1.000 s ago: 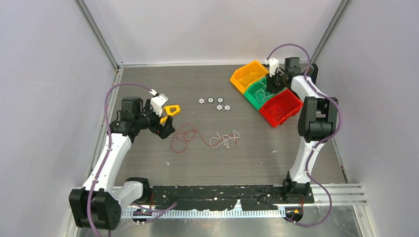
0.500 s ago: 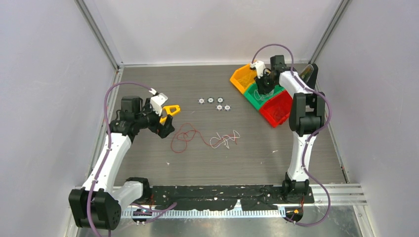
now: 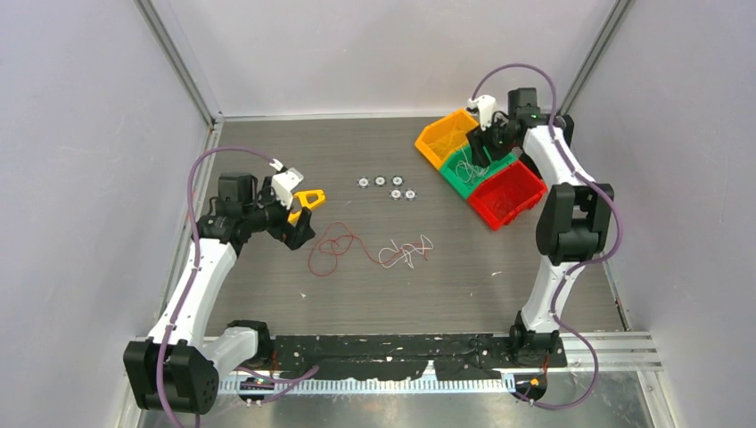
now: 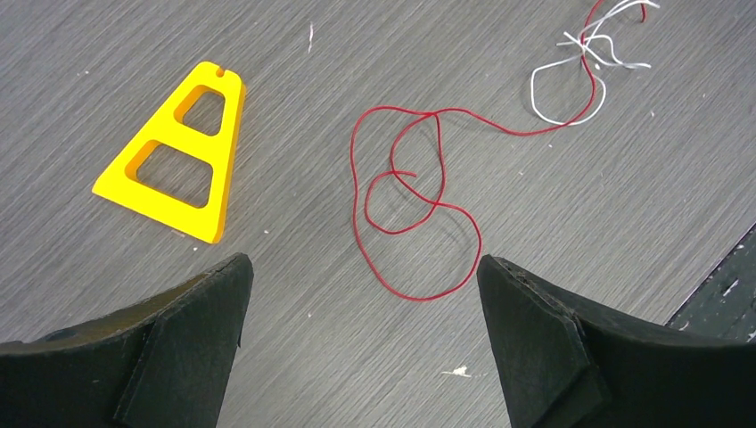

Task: Untangle the cables

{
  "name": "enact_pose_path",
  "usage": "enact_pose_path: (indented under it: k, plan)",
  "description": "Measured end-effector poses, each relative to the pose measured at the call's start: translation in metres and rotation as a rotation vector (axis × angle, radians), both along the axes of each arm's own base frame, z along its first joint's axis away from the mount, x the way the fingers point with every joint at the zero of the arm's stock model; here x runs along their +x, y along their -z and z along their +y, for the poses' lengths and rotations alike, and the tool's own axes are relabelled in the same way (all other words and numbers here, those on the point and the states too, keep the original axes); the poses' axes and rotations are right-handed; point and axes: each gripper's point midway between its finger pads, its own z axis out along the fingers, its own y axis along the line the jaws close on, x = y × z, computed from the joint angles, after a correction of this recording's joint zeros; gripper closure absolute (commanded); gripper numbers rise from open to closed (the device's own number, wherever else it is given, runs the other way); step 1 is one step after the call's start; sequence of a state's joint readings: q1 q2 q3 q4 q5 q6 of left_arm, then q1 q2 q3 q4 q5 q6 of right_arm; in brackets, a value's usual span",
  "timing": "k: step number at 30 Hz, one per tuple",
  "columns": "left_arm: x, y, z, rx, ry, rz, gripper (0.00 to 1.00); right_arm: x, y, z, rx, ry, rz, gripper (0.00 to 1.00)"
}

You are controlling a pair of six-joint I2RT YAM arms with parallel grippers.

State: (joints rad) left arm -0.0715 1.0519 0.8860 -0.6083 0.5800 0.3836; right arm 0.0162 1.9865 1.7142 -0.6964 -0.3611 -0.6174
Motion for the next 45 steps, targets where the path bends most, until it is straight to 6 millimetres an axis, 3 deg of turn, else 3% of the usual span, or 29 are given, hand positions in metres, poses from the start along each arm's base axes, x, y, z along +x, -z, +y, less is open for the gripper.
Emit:
enact_pose_path:
  k: [5, 8, 10, 13, 16, 20, 22, 25, 28, 31, 35, 37, 40, 42, 45]
  plan:
    - [-0.006, 0.006, 0.001, 0.015, 0.011, 0.037, 0.00, -0.009, -0.046, -0.005, 0.047, 0.018, -0.071, 0.14]
    - [-0.008, 0.012, 0.002, 0.017, 0.006, 0.087, 0.00, -0.022, -0.076, 0.001, 0.096, 0.011, -0.108, 0.09]
    - [-0.011, 0.016, 0.001, 0.013, 0.001, 0.116, 0.00, -0.034, -0.092, 0.012, 0.124, -0.013, -0.124, 0.08]
    - [-0.014, 0.018, 0.001, 0.001, -0.011, 0.144, 0.00, -0.063, -0.101, 0.050, 0.168, -0.105, -0.109, 0.08]
    - [-0.016, 0.021, -0.001, -0.013, -0.018, 0.176, 0.00, -0.099, -0.087, 0.100, 0.193, -0.235, -0.045, 0.07]
    - [-0.020, 0.025, -0.003, -0.027, -0.021, 0.213, 0.00, -0.156, -0.044, 0.163, 0.180, -0.428, 0.091, 0.07]
    - [-0.022, 0.026, -0.004, -0.034, -0.023, 0.223, 0.01, -0.182, -0.025, 0.184, 0.164, -0.503, 0.151, 0.08]
    - [-0.022, 0.029, -0.005, -0.042, -0.029, 0.239, 0.01, -0.197, -0.010, 0.200, 0.149, -0.536, 0.193, 0.10]
    - [-0.022, 0.034, -0.007, -0.055, -0.038, 0.277, 0.00, -0.180, -0.005, 0.198, 0.140, -0.475, 0.187, 0.18]
    - [-0.022, 0.040, -0.008, -0.063, -0.047, 0.315, 0.00, -0.130, -0.012, 0.181, 0.151, -0.328, 0.147, 0.26]
    - [-0.022, 0.041, -0.009, -0.071, -0.050, 0.327, 0.00, -0.035, -0.038, 0.122, 0.182, -0.047, 0.010, 0.37]
    - [-0.021, 0.039, -0.009, -0.072, -0.051, 0.323, 0.01, -0.001, -0.047, 0.084, 0.179, 0.082, -0.051, 0.39]
    - [-0.018, 0.036, -0.009, -0.073, -0.052, 0.316, 0.01, 0.020, -0.046, 0.041, 0.161, 0.207, -0.078, 0.41]
    - [-0.018, 0.037, -0.009, -0.074, -0.053, 0.317, 0.00, 0.023, -0.038, 0.034, 0.150, 0.232, -0.063, 0.43]
    - [-0.018, 0.037, -0.009, -0.074, -0.054, 0.319, 0.00, 0.024, -0.021, 0.038, 0.142, 0.227, -0.031, 0.45]
